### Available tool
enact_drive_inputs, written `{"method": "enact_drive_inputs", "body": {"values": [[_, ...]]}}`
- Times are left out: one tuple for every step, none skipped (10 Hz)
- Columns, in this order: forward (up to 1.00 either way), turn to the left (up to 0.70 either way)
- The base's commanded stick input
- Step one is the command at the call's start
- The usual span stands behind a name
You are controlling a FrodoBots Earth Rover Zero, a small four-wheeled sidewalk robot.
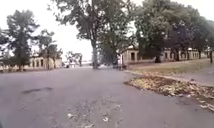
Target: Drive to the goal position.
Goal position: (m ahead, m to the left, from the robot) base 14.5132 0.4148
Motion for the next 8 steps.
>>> {"method": "enact_drive_inputs", "body": {"values": [[0.70,0.12],[0.70,0.22],[0.70,0.37],[0.70,0.13],[0.70,0.04],[0.70,0.04],[0.70,0.04],[0.70,0.04]]}}
